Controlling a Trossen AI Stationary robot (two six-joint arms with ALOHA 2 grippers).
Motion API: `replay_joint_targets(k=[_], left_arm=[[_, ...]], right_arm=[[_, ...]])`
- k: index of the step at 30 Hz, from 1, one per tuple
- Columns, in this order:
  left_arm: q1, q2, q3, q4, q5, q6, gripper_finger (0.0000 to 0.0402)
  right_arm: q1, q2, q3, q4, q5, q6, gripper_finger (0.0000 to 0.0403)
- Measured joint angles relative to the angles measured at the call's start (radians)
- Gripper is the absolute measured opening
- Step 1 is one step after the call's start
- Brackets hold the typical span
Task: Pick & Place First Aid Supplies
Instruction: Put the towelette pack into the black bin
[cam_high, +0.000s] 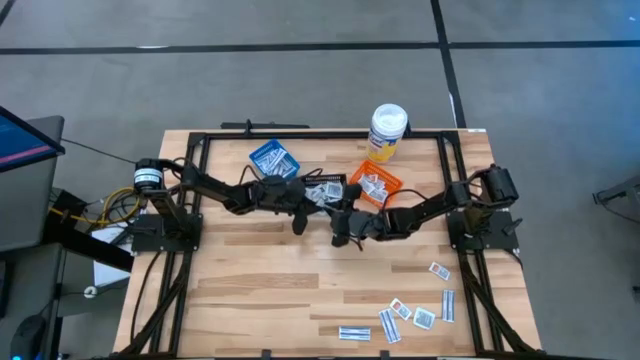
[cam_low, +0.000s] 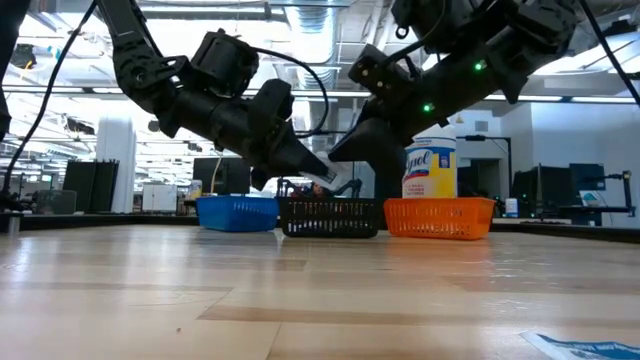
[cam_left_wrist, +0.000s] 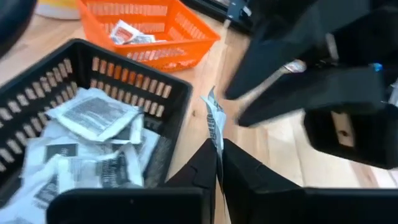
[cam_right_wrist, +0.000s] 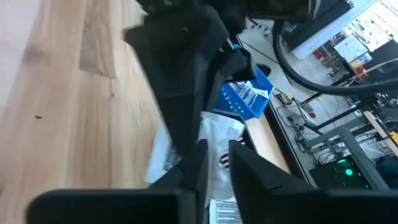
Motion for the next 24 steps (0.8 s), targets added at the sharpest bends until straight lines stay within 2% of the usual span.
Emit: replay_joint_targets(k=[4,9,13,16,20,24], left_arm=[[0.006,0.000,0.000,-0.006,-0.004,0.045,0.0012],[-0.010,0.000,0.000,-0.009,-0.002,0.256,0.0013],[-0.039,0.000,0.000,-0.009,-0.002,0.463,0.0012],[-0.056,0.000,0.000,-0.011,-0.003,0.577,0.0009],[-0.067,0.000,0.000,-0.009,-0.002,0.655,0.0014],[-0.064,0.000,0.000,-0.009,-0.002,0.658,0.0010]], right_arm=[[0.013,0.000,0.002,-0.003,0.001,0.001,0.0095],[0.026,-0.001,0.045,-0.041,0.000,0.083,0.0144],[0.024,-0.001,0.106,-0.224,-0.017,0.173,0.0178],[0.013,-0.002,0.152,-0.384,-0.101,0.235,0.0197],[0.000,-0.002,0.179,-0.423,-0.168,0.280,0.0207],[-0.010,-0.002,0.188,-0.433,-0.212,0.280,0.0188]])
